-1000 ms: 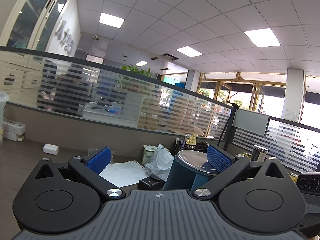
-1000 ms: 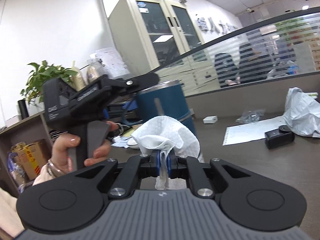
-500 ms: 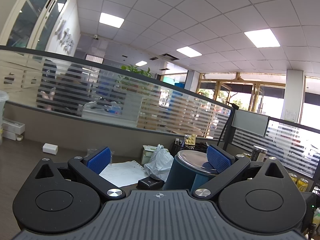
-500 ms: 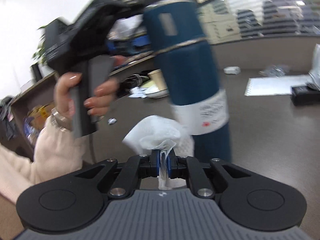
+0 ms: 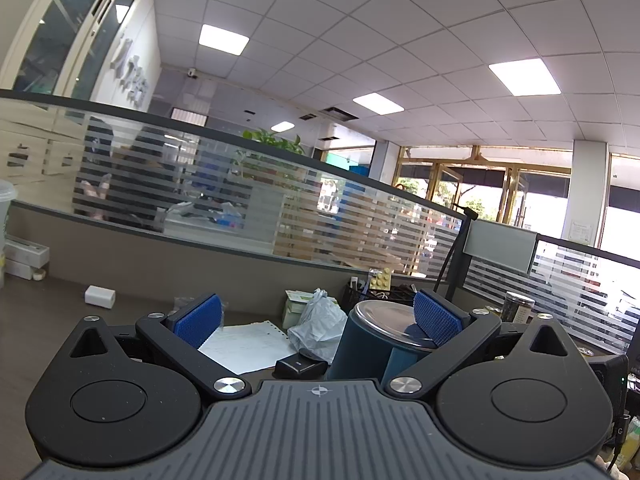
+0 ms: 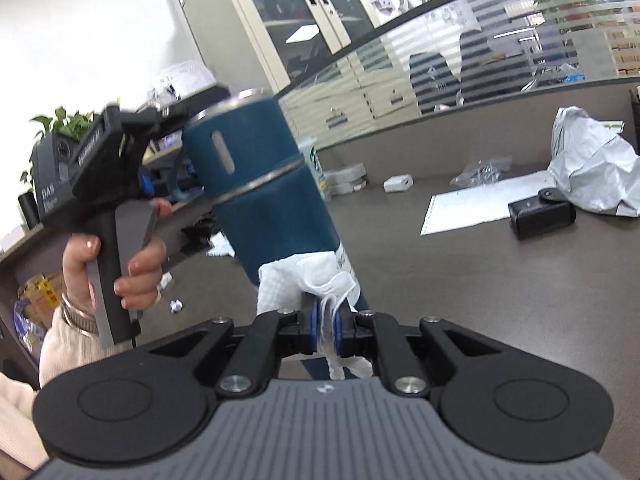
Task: Clean container
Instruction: 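Rub the tissue in the right gripper along the thermos label area, then wipe the thermos lower body near the base with the right gripper's tissue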
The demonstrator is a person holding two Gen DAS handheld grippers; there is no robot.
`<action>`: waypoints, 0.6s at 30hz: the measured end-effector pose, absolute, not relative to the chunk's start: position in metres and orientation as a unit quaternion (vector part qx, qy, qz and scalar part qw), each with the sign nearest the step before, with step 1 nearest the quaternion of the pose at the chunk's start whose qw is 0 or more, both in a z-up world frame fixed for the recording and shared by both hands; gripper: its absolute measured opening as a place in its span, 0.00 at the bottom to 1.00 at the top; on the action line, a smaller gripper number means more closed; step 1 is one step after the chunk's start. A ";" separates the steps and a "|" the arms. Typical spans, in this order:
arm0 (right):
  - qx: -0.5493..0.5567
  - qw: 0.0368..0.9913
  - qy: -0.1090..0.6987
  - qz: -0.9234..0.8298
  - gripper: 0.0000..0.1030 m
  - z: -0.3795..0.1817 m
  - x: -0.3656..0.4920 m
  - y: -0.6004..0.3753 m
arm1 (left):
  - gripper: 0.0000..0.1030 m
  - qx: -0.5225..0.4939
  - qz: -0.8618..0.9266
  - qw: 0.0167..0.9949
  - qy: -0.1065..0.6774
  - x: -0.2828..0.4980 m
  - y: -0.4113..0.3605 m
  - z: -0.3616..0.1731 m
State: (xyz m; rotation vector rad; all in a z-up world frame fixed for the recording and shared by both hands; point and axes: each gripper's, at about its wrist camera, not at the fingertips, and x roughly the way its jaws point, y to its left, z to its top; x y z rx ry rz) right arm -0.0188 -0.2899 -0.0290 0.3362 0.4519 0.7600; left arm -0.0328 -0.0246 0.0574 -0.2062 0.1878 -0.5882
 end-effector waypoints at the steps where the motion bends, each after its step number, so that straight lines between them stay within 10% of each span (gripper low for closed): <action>1: 0.168 0.891 0.213 0.363 0.12 -0.028 -0.019 -0.292 | 1.00 -0.101 -0.289 0.948 0.092 -0.033 -0.024 0.057; 18: 0.185 0.917 0.161 0.315 0.12 -0.010 -0.015 -0.288 | 1.00 -0.100 -0.290 0.947 0.092 -0.032 -0.022 0.059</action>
